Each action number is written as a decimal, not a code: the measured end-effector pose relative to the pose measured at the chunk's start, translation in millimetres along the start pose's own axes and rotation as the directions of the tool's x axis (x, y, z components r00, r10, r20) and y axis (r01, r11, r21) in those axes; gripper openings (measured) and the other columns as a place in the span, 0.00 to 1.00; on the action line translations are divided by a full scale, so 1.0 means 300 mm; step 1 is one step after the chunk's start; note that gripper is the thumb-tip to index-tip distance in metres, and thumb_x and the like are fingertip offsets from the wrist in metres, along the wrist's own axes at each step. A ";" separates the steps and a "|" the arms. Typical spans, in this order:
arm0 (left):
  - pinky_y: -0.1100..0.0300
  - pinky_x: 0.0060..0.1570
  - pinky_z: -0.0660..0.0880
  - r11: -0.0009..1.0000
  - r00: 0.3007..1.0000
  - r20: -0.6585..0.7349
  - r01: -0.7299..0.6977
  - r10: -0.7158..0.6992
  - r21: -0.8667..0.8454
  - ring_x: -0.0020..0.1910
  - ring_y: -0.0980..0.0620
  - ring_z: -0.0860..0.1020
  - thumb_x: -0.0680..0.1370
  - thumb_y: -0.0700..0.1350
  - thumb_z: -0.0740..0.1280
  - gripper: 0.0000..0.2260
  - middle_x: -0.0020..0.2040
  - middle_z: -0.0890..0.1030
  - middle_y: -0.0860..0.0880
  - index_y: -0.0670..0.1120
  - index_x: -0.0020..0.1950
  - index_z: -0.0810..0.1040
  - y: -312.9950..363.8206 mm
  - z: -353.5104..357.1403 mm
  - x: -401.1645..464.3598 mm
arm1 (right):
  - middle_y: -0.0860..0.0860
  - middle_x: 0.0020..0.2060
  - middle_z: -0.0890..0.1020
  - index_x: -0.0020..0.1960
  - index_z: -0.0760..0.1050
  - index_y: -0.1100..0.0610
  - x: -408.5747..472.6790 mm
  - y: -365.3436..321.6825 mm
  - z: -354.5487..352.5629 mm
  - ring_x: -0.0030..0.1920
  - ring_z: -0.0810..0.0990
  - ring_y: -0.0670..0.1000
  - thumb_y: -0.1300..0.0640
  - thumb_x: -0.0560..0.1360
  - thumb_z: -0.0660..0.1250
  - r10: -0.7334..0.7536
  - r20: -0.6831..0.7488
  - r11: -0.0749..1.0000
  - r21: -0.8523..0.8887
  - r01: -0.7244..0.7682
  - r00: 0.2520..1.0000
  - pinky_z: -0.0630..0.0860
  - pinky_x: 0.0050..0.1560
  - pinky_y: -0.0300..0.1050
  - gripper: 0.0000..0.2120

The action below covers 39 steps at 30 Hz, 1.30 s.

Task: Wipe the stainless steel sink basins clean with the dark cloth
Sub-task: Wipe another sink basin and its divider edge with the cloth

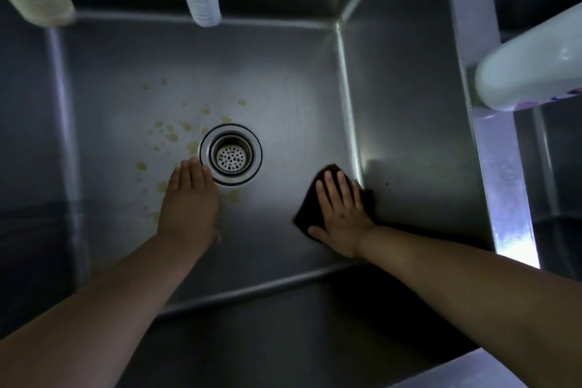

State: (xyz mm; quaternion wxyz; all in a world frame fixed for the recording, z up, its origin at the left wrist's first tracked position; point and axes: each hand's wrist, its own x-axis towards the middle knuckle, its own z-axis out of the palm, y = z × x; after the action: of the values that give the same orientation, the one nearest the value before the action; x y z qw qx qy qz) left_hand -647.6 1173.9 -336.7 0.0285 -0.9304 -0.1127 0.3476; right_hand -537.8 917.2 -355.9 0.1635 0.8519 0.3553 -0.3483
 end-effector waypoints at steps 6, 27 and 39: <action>0.47 0.73 0.43 0.999 1.000 0.031 0.005 -0.004 -0.033 0.75 0.37 0.46 0.68 0.61 0.71 0.54 0.76 0.44 0.34 0.34 0.75 0.41 0.003 -0.002 0.005 | 0.56 0.73 0.32 0.75 0.32 0.59 0.291 0.023 -0.212 0.73 0.29 0.59 0.35 0.75 0.48 0.200 -0.247 0.973 0.161 -0.163 0.948 0.23 0.66 0.53 0.42; 0.48 0.73 0.37 0.996 0.996 0.085 0.027 -0.020 -0.080 0.75 0.37 0.40 0.69 0.60 0.70 0.54 0.75 0.39 0.34 0.34 0.74 0.36 0.001 -0.033 0.017 | 0.58 0.77 0.50 0.77 0.47 0.56 0.362 -0.140 -0.238 0.76 0.43 0.59 0.38 0.75 0.51 -0.138 -0.453 0.989 -0.012 0.149 0.881 0.39 0.74 0.57 0.37; 0.48 0.71 0.34 0.990 0.999 0.041 0.013 -0.007 -0.138 0.75 0.37 0.40 0.68 0.58 0.72 0.55 0.75 0.38 0.34 0.34 0.74 0.36 -0.007 -0.005 0.028 | 0.58 0.77 0.43 0.77 0.41 0.57 0.752 -0.147 -0.594 0.75 0.38 0.60 0.37 0.76 0.47 0.094 -0.518 0.995 0.066 -0.070 0.850 0.35 0.72 0.58 0.38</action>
State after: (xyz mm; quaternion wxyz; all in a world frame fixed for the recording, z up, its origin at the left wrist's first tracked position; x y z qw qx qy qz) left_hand -640.7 1177.9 -340.7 -0.0365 -0.9224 -0.1417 0.3575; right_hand -370.7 1152.4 -391.9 0.0572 0.9321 0.3417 -0.1058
